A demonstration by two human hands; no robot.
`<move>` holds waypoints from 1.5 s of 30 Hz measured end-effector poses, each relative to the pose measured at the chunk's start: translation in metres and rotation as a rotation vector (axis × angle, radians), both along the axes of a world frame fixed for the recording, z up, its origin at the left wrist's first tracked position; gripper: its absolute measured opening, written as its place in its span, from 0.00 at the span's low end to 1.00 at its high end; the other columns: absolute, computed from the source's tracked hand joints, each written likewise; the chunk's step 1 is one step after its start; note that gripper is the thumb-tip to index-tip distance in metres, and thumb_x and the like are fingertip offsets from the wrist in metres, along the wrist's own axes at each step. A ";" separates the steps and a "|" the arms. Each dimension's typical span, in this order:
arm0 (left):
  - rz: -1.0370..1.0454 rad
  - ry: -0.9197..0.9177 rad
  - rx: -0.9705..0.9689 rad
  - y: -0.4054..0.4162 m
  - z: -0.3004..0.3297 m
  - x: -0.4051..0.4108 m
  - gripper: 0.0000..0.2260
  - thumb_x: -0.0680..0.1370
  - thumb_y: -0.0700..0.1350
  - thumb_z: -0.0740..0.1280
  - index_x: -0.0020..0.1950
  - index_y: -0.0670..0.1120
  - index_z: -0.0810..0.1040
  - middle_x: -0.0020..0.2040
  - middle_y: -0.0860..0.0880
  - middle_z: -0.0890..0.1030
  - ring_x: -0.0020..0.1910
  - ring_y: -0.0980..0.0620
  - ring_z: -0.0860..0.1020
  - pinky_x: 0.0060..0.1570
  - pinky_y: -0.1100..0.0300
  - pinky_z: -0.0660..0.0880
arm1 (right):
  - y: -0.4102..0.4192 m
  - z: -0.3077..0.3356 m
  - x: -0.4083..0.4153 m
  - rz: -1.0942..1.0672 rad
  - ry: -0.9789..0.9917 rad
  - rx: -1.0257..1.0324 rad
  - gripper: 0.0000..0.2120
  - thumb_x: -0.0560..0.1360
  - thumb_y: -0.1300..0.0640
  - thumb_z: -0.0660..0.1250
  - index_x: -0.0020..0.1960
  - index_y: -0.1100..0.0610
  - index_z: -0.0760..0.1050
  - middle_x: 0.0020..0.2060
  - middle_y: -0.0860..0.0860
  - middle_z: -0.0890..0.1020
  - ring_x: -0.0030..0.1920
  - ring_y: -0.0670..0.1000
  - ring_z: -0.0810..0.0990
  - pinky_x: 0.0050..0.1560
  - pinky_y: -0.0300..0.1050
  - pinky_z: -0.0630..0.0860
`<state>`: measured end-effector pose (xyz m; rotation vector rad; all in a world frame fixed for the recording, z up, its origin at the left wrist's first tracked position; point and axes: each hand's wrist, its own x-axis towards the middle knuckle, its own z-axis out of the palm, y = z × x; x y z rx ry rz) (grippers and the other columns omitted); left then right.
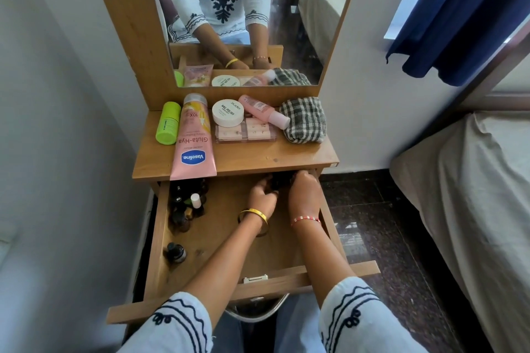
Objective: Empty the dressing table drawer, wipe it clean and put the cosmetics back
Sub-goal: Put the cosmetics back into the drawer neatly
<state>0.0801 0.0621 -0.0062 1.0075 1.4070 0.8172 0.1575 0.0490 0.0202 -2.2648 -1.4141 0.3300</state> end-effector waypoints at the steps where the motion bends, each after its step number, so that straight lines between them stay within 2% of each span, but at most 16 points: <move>1: -0.001 -0.003 -0.002 0.000 0.000 -0.001 0.20 0.76 0.30 0.60 0.68 0.39 0.69 0.64 0.41 0.75 0.65 0.44 0.72 0.57 0.64 0.65 | 0.000 0.000 0.000 -0.005 0.000 -0.002 0.11 0.80 0.65 0.54 0.55 0.65 0.74 0.53 0.59 0.80 0.54 0.56 0.79 0.51 0.42 0.74; 5: 0.001 -0.019 -0.007 -0.001 0.000 -0.005 0.20 0.76 0.30 0.61 0.68 0.39 0.69 0.64 0.40 0.75 0.61 0.46 0.73 0.56 0.63 0.66 | -0.002 0.003 -0.001 -0.037 0.034 0.000 0.11 0.80 0.66 0.54 0.55 0.66 0.74 0.53 0.60 0.80 0.54 0.57 0.79 0.51 0.44 0.75; 10: 0.028 -0.059 -0.018 -0.003 0.005 -0.006 0.20 0.76 0.29 0.60 0.67 0.37 0.69 0.63 0.39 0.75 0.65 0.43 0.72 0.57 0.62 0.67 | -0.006 0.006 0.000 -0.065 0.078 0.008 0.10 0.81 0.64 0.53 0.55 0.66 0.72 0.53 0.62 0.79 0.54 0.61 0.79 0.50 0.48 0.74; 16: -0.004 -0.036 0.026 -0.011 0.015 -0.007 0.20 0.77 0.31 0.59 0.68 0.38 0.68 0.66 0.40 0.73 0.67 0.46 0.71 0.60 0.62 0.67 | -0.011 0.009 0.002 -0.105 0.175 0.031 0.09 0.80 0.62 0.56 0.55 0.66 0.71 0.52 0.63 0.79 0.54 0.61 0.78 0.50 0.47 0.73; 21: -0.018 -0.001 0.059 -0.021 0.025 -0.011 0.19 0.77 0.31 0.59 0.68 0.39 0.69 0.65 0.40 0.74 0.66 0.46 0.71 0.63 0.56 0.68 | -0.023 0.013 0.001 -0.122 0.230 0.088 0.09 0.79 0.60 0.60 0.55 0.64 0.73 0.51 0.60 0.81 0.54 0.59 0.79 0.46 0.40 0.70; 23: -0.017 0.003 0.078 -0.025 0.029 -0.013 0.18 0.77 0.31 0.59 0.66 0.38 0.70 0.64 0.39 0.75 0.65 0.44 0.72 0.62 0.54 0.69 | -0.030 0.017 -0.002 -0.108 0.232 0.110 0.10 0.78 0.59 0.63 0.57 0.63 0.74 0.53 0.59 0.81 0.55 0.57 0.79 0.49 0.40 0.71; 26: -0.003 0.032 0.140 -0.038 0.034 -0.021 0.14 0.77 0.32 0.60 0.62 0.38 0.74 0.59 0.40 0.78 0.58 0.46 0.76 0.59 0.55 0.72 | -0.041 0.020 -0.012 -0.068 0.238 0.166 0.14 0.77 0.56 0.64 0.61 0.61 0.75 0.52 0.56 0.82 0.53 0.53 0.80 0.49 0.38 0.73; 29: 0.060 0.070 0.244 -0.048 0.039 -0.034 0.11 0.76 0.33 0.61 0.55 0.41 0.78 0.51 0.44 0.81 0.49 0.51 0.77 0.55 0.59 0.75 | -0.048 0.027 -0.025 -0.016 0.249 0.221 0.12 0.77 0.54 0.64 0.57 0.59 0.77 0.46 0.53 0.83 0.44 0.48 0.80 0.42 0.34 0.71; 32: 0.137 0.096 0.323 -0.052 0.050 -0.051 0.10 0.76 0.33 0.61 0.50 0.42 0.79 0.44 0.46 0.80 0.42 0.53 0.78 0.46 0.65 0.75 | -0.047 0.040 -0.039 0.052 0.323 0.282 0.09 0.77 0.56 0.64 0.52 0.59 0.78 0.42 0.52 0.82 0.39 0.46 0.77 0.43 0.38 0.75; 35: 0.270 0.072 0.346 -0.053 0.058 -0.068 0.10 0.76 0.32 0.60 0.45 0.44 0.79 0.41 0.45 0.81 0.38 0.54 0.78 0.48 0.58 0.77 | -0.039 0.054 -0.056 0.158 0.356 0.307 0.08 0.77 0.57 0.64 0.53 0.59 0.78 0.44 0.52 0.82 0.43 0.47 0.78 0.45 0.37 0.74; 37: 0.344 0.066 0.350 -0.052 0.062 -0.079 0.10 0.76 0.32 0.60 0.45 0.44 0.78 0.42 0.45 0.80 0.41 0.51 0.79 0.51 0.54 0.78 | -0.032 0.061 -0.067 0.233 0.340 0.295 0.09 0.76 0.58 0.64 0.54 0.58 0.78 0.46 0.53 0.82 0.44 0.46 0.77 0.43 0.34 0.71; 41: 0.443 0.119 0.385 -0.048 0.070 -0.102 0.08 0.75 0.34 0.63 0.44 0.46 0.77 0.50 0.41 0.81 0.49 0.42 0.80 0.53 0.48 0.78 | -0.019 0.071 -0.088 0.318 0.332 0.300 0.08 0.76 0.60 0.65 0.52 0.60 0.78 0.46 0.54 0.82 0.45 0.49 0.79 0.47 0.39 0.75; 43: 0.469 0.130 0.391 -0.044 0.074 -0.112 0.08 0.75 0.34 0.63 0.43 0.47 0.77 0.52 0.41 0.81 0.50 0.42 0.80 0.51 0.48 0.78 | -0.013 0.073 -0.096 0.338 0.315 0.290 0.07 0.75 0.60 0.65 0.52 0.61 0.78 0.46 0.55 0.82 0.47 0.51 0.80 0.49 0.43 0.77; 45: 0.491 0.117 0.392 -0.035 0.077 -0.122 0.09 0.75 0.34 0.62 0.43 0.46 0.77 0.50 0.42 0.81 0.50 0.43 0.80 0.48 0.52 0.79 | -0.007 0.075 -0.102 0.355 0.297 0.268 0.07 0.75 0.61 0.65 0.52 0.61 0.78 0.47 0.55 0.82 0.48 0.52 0.80 0.49 0.44 0.77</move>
